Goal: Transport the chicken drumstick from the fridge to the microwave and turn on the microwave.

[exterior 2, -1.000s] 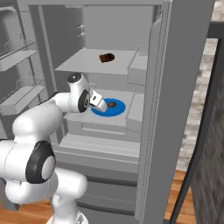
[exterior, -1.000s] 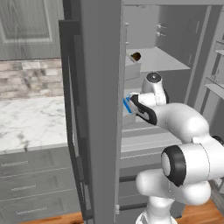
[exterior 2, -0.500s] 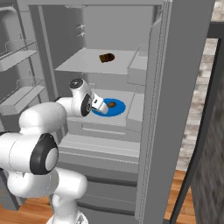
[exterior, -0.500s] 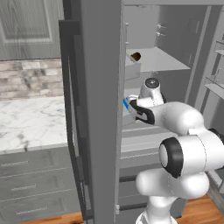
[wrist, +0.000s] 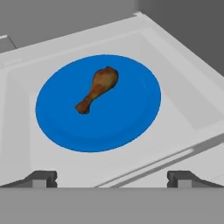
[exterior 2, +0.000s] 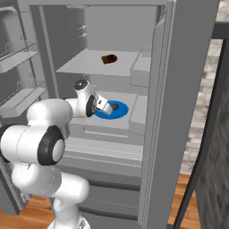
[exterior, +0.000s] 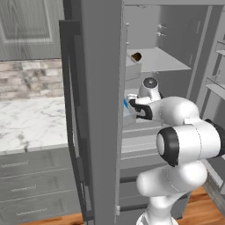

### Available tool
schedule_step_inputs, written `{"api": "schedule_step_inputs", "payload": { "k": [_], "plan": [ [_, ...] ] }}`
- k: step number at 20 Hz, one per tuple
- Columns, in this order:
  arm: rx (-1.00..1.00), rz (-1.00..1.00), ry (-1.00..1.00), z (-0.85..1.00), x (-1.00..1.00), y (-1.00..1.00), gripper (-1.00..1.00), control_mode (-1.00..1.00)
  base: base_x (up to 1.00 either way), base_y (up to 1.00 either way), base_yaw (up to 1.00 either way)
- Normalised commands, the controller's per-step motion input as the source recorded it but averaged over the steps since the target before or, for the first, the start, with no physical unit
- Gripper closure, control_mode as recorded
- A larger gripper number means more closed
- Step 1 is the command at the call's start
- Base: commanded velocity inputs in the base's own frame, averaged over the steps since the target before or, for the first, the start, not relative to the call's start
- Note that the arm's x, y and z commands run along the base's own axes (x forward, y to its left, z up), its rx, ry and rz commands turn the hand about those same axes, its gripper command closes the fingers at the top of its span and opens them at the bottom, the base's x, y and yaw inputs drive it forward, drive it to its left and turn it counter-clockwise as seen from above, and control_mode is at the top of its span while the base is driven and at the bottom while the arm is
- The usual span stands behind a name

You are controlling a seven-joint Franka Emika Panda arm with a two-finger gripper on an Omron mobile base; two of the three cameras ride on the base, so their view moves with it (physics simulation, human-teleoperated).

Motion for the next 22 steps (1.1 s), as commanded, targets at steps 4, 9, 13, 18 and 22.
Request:
{"api": "schedule_step_inputs", "payload": {
  "k": [4,9,13,18,22],
  "plan": [
    [0.00,0.00,0.00,-0.04,0.24,0.00,-1.00,-1.00,0.00,0.00,0.00],
    [0.00,0.00,0.00,-0.10,0.16,0.00,-1.00,-1.00,0.00,0.00,0.00],
    [0.00,0.00,0.00,-0.11,0.10,0.00,-1.00,-1.00,0.00,0.00,0.00],
    [0.00,0.00,0.00,-0.02,0.12,0.00,-1.00,-1.00,0.00,0.00,0.00],
    [0.00,0.00,0.00,-0.10,0.25,0.00,-1.00,-1.00,0.00,0.00,0.00]
  ]
}}
